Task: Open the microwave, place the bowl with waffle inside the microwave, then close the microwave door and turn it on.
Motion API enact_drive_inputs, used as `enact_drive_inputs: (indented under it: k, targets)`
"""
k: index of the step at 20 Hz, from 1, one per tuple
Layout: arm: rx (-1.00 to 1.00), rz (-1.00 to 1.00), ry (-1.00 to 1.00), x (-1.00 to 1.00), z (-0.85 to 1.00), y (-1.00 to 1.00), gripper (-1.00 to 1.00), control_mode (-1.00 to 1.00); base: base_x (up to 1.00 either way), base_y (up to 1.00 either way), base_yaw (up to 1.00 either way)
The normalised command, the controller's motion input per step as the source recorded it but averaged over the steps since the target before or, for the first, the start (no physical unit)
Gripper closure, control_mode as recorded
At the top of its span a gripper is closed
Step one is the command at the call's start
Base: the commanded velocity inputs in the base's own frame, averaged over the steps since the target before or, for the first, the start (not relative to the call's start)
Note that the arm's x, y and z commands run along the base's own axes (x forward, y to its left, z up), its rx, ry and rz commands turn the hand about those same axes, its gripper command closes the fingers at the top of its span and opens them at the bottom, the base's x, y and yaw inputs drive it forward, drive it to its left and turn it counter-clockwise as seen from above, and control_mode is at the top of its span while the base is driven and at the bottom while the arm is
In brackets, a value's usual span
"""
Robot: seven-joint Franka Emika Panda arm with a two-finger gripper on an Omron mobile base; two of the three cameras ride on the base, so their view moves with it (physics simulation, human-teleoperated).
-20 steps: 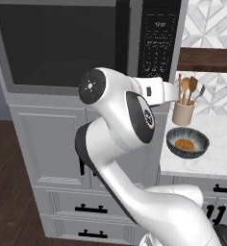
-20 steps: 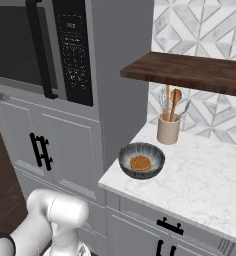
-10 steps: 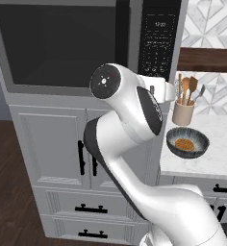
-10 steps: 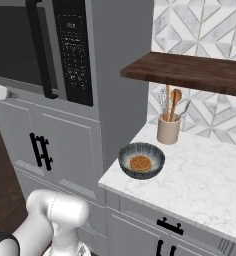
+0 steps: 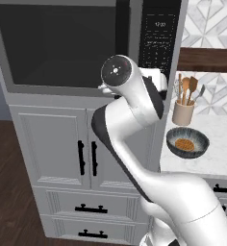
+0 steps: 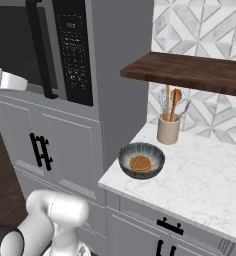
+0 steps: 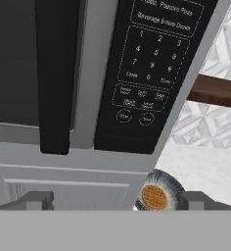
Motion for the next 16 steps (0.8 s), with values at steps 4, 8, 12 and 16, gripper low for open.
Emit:
enact_drive_inputs:
  k: [4,8,12,16]
  targets:
    - [0.00,0.13,0.00,0.60,-0.27,0.00,-1.00,-1.00,0.00,0.00,0.00]
    - [0.00,0.09,0.00,0.56,-0.24,0.05,-1.00,-1.00,0.00,0.00,0.00]
    - [0.00,0.04,0.00,0.66,-0.17,0.14,-1.00,-1.00,0.00,0.00,0.00]
    - [0.00,0.01,0.00,0.65,-0.10,0.27,-1.00,-1.00,0.00,0.00,0.00]
